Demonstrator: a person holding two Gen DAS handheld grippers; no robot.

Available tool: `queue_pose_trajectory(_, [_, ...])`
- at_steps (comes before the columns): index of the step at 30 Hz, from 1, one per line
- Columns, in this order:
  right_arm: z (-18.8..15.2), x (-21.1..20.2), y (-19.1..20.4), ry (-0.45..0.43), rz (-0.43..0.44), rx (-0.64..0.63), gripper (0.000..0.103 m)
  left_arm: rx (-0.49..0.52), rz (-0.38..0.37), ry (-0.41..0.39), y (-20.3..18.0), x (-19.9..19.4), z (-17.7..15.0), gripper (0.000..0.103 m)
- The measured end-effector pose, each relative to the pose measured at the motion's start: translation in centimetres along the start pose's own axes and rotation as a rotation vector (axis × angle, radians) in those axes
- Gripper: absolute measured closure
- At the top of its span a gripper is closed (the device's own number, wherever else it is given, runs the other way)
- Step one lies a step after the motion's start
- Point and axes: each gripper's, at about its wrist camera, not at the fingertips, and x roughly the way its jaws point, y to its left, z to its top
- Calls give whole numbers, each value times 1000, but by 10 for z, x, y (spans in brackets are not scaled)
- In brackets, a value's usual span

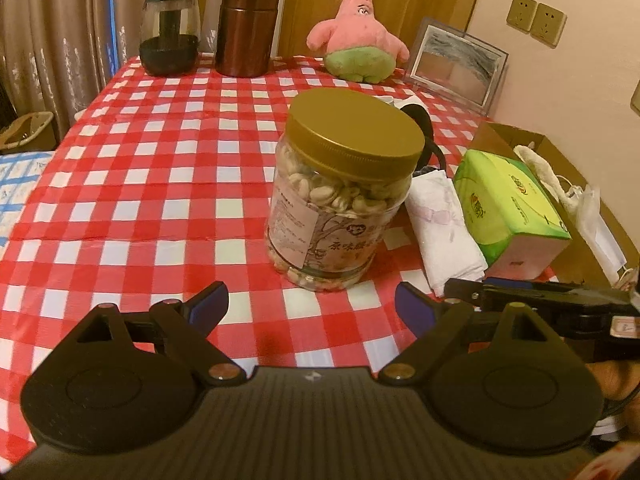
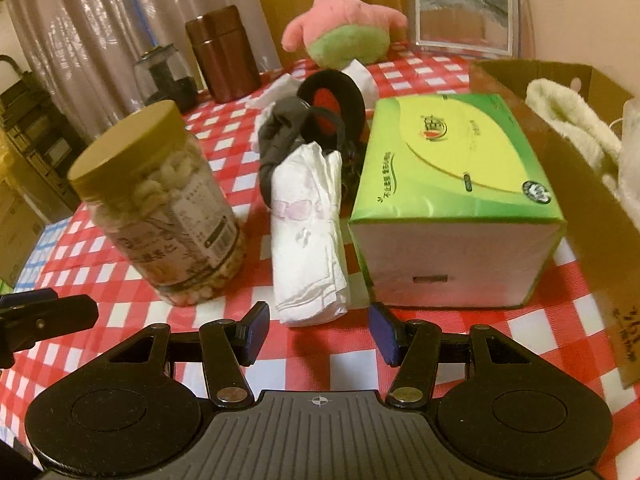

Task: Organize soft objects
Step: 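Move both tools back toward the white folded pad and black headband, then close the right tool on the white folded pad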

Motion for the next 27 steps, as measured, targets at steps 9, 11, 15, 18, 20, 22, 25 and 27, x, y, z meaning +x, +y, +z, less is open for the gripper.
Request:
queue_pose_trajectory(9, [3,13,-2,-25,26,48,48,-5,-23,5,-3,6,1,14])
queue_pose_trajectory(11, [3,13,1,-38,37,50,48,-5,-22,4,-3,6,1,14])
queue_pose_trajectory(15, [5,13,4,-54,53,55,59,-5,-21,2,-3,4,1,14])
queue_pose_trajectory(18, [7,13,4,-52,54,55,77,0,-22,-9,-4,-1,3,14])
queue_pose_trajectory(20, [8,13,5,-48,51,48,91,-1,-22,-12,-5,-4,4,14])
queue_pose_trajectory(22, [8,12,8,-42,52,25,94,3,-21,-16,-5,-8,5,14])
queue_pose_trajectory(25, [9,5,13,-53,50,-8,95,14,-20,-29,-8,-16,8,14])
queue_pose_trajectory(27, [8,-3,18,-69,46,-34,95,18,-19,-40,-10,-22,11,14])
